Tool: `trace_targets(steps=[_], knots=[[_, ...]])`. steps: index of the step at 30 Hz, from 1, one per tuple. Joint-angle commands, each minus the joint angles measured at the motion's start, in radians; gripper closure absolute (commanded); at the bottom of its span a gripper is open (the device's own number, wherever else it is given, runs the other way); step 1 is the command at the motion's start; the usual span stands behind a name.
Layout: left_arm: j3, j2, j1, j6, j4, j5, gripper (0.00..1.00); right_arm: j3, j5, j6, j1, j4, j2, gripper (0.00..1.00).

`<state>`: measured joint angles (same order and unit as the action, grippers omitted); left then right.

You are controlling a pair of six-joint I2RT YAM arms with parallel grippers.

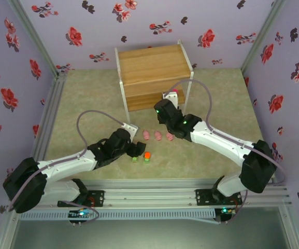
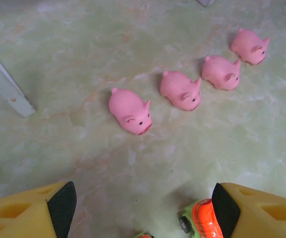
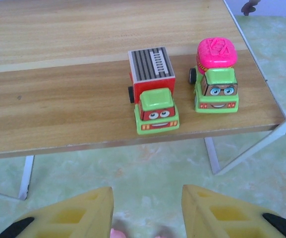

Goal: Place and organize the plastic toys onto the shelf

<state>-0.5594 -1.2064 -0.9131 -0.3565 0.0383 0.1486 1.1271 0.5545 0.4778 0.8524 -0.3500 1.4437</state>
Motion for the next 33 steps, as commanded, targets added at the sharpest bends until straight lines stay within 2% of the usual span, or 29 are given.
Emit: trace_targets(steps=[1,20,33], knots=[[-0.038,-0.019,0.003,0.007,-0.03,0.043,0.24,-0.022,0.044,0.046,0.026,-0.038,-0.035,0.59],[-0.076,-0.095,0.025,-0.012,-0.086,0.067,0.25,-0.139,0.103,0.232,0.209,-0.132,-0.132,0.6],[-0.081,-0.112,0.035,-0.021,-0.089,0.063,0.25,-0.164,0.094,0.349,0.309,-0.13,-0.101,0.62]])
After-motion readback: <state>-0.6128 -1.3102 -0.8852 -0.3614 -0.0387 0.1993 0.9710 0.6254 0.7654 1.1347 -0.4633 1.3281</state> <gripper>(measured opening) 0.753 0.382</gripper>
